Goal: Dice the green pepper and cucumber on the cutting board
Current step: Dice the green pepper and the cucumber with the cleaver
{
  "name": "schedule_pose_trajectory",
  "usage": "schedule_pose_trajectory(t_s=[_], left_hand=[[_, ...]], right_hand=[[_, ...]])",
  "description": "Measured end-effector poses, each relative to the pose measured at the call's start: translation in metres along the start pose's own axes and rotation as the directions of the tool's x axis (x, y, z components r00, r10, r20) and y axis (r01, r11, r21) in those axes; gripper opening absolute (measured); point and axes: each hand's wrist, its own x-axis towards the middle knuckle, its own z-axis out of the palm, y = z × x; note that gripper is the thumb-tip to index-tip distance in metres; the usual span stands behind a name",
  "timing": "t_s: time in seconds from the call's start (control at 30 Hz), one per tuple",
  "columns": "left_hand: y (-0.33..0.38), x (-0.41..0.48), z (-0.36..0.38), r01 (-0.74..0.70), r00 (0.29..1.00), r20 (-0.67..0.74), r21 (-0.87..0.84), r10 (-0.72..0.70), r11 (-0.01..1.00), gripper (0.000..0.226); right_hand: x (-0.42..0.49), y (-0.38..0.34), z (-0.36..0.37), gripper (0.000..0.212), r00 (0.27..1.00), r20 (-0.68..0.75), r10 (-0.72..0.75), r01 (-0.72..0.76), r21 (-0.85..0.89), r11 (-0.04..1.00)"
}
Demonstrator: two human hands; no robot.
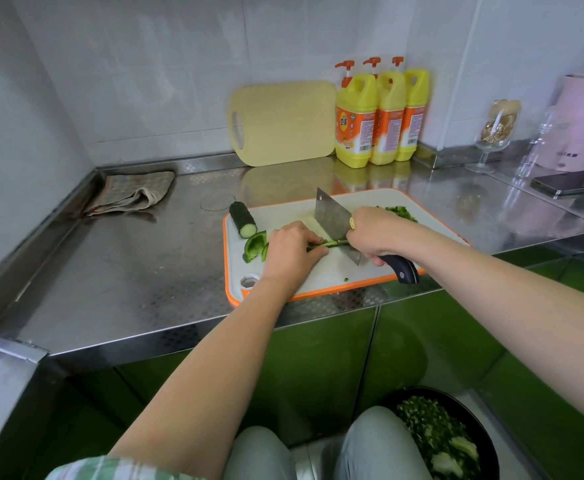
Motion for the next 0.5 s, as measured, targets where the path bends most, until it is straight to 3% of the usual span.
schedule_pose_trajectory(t_s=[0.17, 0.3, 0.5], left_hand=[[0.002, -0.002, 0.0, -0.016, 1.0, 0.005, 0.011, 0.016, 1.0, 0.022], [0.001, -0.003, -0.001, -0.026, 1.0, 0.005, 0.003, 0.026, 1.0, 0.017], [0.0, -0.001, -0.001, -0.004, 1.0, -0.004, -0.021, 0.004, 1.0, 0.012]], right_hand=[[0.009, -0.001, 0.013, 0.015, 0.992, -0.125, -0.004, 0.025, 0.164, 0.986], [0.006, 0.005, 0.004, 0.014, 0.982, -0.187, -0.016, 0.053, 0.194, 0.98], [-0.008, 0.0, -0.004, 0.017, 1.0, -0.014, -0.023, 0.024, 0.085, 0.996]])
